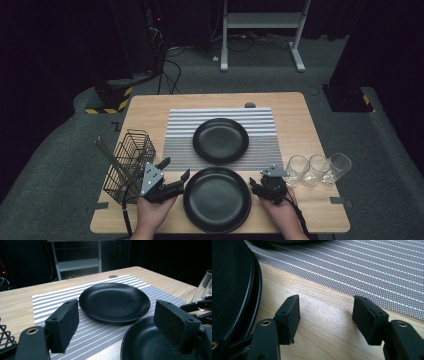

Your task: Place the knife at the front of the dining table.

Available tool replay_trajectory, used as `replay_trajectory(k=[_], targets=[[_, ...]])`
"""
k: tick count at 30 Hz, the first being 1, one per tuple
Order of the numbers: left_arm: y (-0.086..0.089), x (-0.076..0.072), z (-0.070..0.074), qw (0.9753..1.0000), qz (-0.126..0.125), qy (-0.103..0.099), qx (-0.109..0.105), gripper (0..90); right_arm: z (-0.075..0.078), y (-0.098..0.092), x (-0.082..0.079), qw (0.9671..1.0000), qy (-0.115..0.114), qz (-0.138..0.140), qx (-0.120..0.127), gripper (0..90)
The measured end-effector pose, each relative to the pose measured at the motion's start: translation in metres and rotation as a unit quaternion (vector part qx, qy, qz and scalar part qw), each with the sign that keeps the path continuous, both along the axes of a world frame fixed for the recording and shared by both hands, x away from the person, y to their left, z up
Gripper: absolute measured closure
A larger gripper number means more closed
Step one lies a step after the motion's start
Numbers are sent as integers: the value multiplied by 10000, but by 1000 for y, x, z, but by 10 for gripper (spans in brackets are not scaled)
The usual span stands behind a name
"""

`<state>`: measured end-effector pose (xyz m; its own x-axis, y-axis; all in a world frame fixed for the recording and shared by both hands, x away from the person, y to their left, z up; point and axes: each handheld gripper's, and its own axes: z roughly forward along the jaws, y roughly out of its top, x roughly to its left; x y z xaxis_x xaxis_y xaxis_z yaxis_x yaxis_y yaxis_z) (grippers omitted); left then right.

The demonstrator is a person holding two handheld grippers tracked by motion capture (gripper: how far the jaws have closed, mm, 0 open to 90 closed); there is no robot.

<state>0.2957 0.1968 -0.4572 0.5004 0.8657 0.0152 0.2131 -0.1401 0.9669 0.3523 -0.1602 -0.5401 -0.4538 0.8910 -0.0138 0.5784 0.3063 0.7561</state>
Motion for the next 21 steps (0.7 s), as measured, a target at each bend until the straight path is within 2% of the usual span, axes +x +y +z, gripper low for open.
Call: replay_trajectory(k=[8,16,21], targets=[[3,-4,7,10000,-49,-33,-38,236,0,0,0,10000,7,33,6,379],[2,-8,15,9999,59,-142,66,291,0,0,0,10000,8,40,6,376],[2,-10,17,9998,84,-134,101,313,0,0,0,10000,10,44,8,374]])
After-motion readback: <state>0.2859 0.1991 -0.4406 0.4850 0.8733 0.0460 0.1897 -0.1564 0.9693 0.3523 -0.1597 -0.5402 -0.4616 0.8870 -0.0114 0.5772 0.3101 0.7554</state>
